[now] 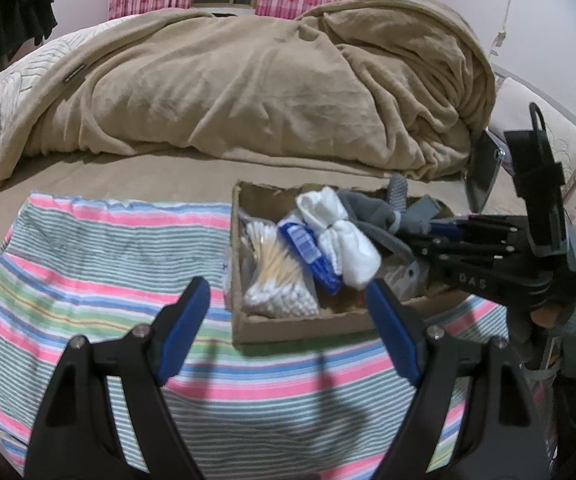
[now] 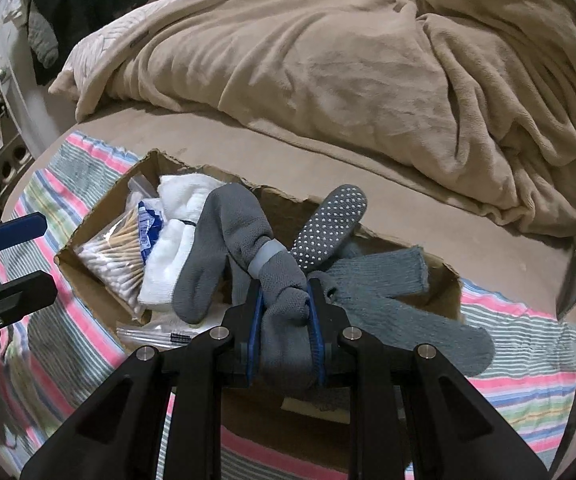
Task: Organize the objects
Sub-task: 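Carry the grey socks into the box and open the right tool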
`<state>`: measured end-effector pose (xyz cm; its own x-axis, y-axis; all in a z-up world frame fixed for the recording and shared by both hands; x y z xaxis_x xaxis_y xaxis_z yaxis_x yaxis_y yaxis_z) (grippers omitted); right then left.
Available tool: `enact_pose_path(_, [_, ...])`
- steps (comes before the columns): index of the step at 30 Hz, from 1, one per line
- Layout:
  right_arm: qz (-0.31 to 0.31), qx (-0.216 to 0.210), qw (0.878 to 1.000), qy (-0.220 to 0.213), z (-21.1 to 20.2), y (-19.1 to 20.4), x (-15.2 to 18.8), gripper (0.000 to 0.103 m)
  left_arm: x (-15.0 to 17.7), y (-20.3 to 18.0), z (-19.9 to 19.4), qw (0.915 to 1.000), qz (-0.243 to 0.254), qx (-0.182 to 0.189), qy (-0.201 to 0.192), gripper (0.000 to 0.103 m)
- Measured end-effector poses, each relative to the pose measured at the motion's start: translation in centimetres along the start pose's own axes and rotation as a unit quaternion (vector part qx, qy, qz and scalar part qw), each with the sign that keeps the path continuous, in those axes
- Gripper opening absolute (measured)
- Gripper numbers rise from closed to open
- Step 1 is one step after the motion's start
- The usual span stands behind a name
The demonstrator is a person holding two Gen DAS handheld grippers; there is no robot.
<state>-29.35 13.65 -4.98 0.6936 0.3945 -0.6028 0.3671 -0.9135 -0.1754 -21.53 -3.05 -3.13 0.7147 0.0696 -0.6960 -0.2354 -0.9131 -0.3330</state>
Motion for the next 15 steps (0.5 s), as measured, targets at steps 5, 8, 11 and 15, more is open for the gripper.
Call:
enact_pose_path(5, [0.002, -0.017, 1.0, 0.013, 0.8, 0.4, -0.4, 0.022, 0.1, 0.0, -0.3, 1.0, -0.002, -0.003, -0.001, 0.082])
enact_pose_path(8, [0.018, -0.029, 0.999, 0.009, 0.7, -0.1, -0.4, 0.025, 0.2, 0.1, -0.7, 1.0, -0.001, -0.005, -0.001, 0.082])
enact_pose_path(11, [0.026, -0.024, 0.999, -0.001, 0.0, -0.5, -0.2, 0.035, 0.4, 0.3, -0.9, 1.0, -0.004, -0.006, 0.0, 0.082])
enact_pose_path(15, [0.03, -0.016, 0.999, -0.011, -1.5, -0.8, 0.2, 0.049, 0.5, 0.2, -1.2, 1.0, -0.006, -0.004, 0.0, 0.082])
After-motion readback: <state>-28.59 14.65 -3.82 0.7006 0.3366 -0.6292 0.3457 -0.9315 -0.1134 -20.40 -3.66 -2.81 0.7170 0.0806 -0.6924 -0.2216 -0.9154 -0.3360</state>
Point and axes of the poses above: each gripper's, at about its wrist camera, not at the fingertips, and z roughly the way its jaws point, y to its left, x to its underside, the point moved 4 cm from there along z, roughly the way its jaws point, and after that the axes turned 14 degrees about x, right-handed, at the moved point
